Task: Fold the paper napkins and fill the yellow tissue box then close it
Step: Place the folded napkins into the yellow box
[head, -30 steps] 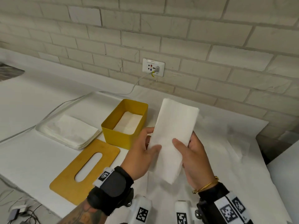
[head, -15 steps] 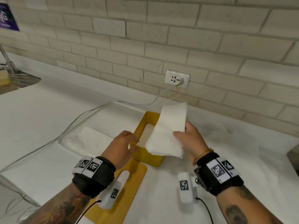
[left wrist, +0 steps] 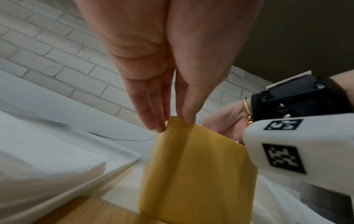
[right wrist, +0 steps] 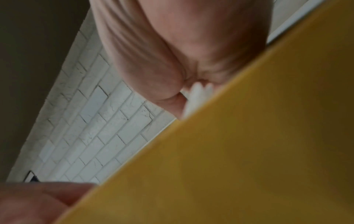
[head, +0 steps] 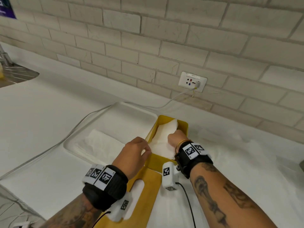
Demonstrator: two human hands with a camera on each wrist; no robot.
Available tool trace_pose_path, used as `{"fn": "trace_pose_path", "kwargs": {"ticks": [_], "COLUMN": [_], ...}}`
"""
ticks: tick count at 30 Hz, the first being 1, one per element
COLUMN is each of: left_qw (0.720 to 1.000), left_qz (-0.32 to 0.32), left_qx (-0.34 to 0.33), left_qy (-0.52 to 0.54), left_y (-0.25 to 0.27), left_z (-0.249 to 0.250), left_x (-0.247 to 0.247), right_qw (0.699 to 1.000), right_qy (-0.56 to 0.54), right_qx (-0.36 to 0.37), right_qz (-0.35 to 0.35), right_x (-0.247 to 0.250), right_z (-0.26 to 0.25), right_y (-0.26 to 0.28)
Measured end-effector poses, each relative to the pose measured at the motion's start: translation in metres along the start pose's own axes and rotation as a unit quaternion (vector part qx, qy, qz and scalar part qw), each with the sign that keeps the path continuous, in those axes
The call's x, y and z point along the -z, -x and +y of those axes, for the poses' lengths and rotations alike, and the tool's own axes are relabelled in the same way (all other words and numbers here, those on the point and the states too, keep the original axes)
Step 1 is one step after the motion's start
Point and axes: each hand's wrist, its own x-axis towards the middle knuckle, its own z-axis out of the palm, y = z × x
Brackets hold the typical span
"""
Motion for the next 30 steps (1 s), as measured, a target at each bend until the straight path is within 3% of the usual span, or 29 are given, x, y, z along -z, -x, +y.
{"fn": "trace_pose_path", "kwargs": {"ticks": [12,15,17,19,22,24,27,30], "left_qw": [1.000,1.000,1.000,1.000,1.000,1.000,1.000,1.000], "left_qz": [-0.006,-0.011,-0.014,-0.013,-0.009,-0.002,0.009,0.015], "left_qx": [-0.008,-0.004,-0.001,0.001,0.002,0.001,-0.009,-0.019], "left_qy": [0.011,0.009,0.008,0.011,0.015,0.019,0.022,0.005], "left_y": [-0.002,-0.002,-0.003,-0.003,-0.003,-0.002,0.000,0.002], "left_z": [-0.006,-0.006,-0.006,-0.007,-0.008,-0.008,-0.008,-0.007], "left_x": [0.001,0.002,0.002,0.000,-0.002,-0.003,-0.004,-0.005], "right_qw": [0.998,0.994,0.987,0.975,0.959,0.963,0.962,0.964], "right_qy": [0.058,0.104,0.120,0.137,0.175,0.156,0.140,0.102], "right_qx": [-0.034,0.023,0.100,0.172,0.159,0.129,0.142,0.204], "right_qz": [-0.008,0.023,0.026,-0.028,-0.157,-0.178,-0.187,-0.140], "right_x": [-0.017,-0.015,-0.013,-0.011,-0.015,-0.018,-0.015,0.004], "right_z": [0.004,0.000,-0.002,-0.004,-0.007,-0.008,-0.006,0.004], "right_y": [0.003,0.010,0.019,0.028,0.037,0.039,0.044,0.055]}}
